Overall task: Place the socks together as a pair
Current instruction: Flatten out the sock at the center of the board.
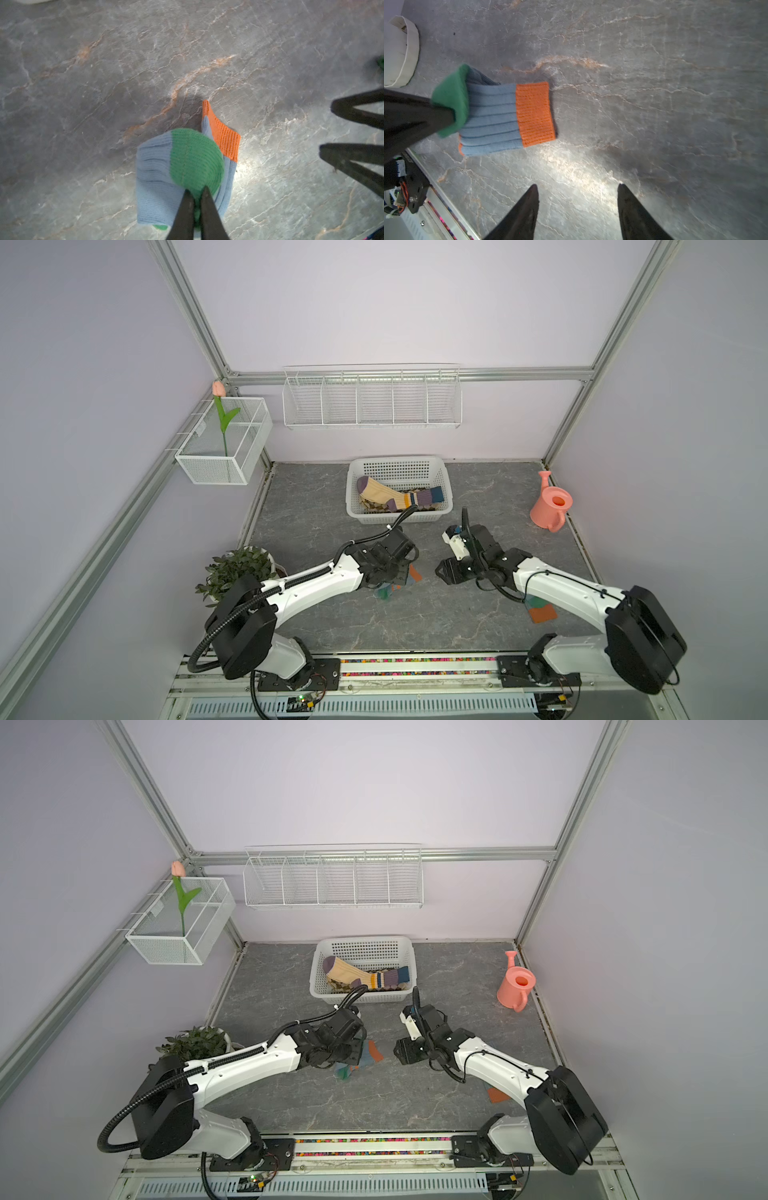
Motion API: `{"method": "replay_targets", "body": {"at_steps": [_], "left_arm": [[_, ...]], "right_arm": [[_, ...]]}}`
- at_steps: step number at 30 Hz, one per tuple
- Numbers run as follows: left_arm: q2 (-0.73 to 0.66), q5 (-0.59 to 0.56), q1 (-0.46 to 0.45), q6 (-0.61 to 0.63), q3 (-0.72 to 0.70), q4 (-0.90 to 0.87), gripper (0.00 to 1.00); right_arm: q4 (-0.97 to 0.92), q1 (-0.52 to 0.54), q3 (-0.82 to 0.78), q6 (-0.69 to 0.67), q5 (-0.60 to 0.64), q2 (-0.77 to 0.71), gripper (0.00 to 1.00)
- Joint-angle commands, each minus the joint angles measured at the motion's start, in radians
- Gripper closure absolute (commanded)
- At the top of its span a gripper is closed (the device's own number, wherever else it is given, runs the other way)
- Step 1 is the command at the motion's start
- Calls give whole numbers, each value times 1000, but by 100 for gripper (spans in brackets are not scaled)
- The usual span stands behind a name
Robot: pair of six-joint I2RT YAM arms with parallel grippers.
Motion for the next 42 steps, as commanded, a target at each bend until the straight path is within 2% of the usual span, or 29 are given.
{"method": "replay_targets", "body": {"at_steps": [1,7,8,12,17,19,22,28,33,35,39,40,42], "left_arm": [[49,24,0,8,-6,11,81],[83,38,-1,7,-21,41,78],[84,37,0,9,-21,40,80],[64,11,5,6,-25,37,98],[-2,13,25,-5,-62,61,100],[0,44,21,7,-55,60,87],[18,62,5,15,-56,76,75],[114,90,-19,8,-50,133,70],[183,69,-20,10,-29,151,70],[212,60,-20,13,-20,149,74],[224,38,-24,7,-17,140,97],[210,33,-25,3,-18,133,100],[165,15,-28,0,-20,116,100]], "right_arm": [[51,29,52,18,-29,57,38],[49,53,77,15,-25,117,38],[44,56,79,13,-22,121,38],[31,66,93,4,-10,143,38],[25,80,115,-4,-8,181,39],[21,80,115,-9,6,183,39],[3,77,113,-15,42,176,39],[-20,46,94,-22,64,177,39],[-26,35,83,-29,63,167,39],[-30,34,81,-29,66,158,39],[-32,35,83,-31,65,142,40],[-32,34,83,-33,63,138,40],[-31,39,89,-34,59,135,40]]}}
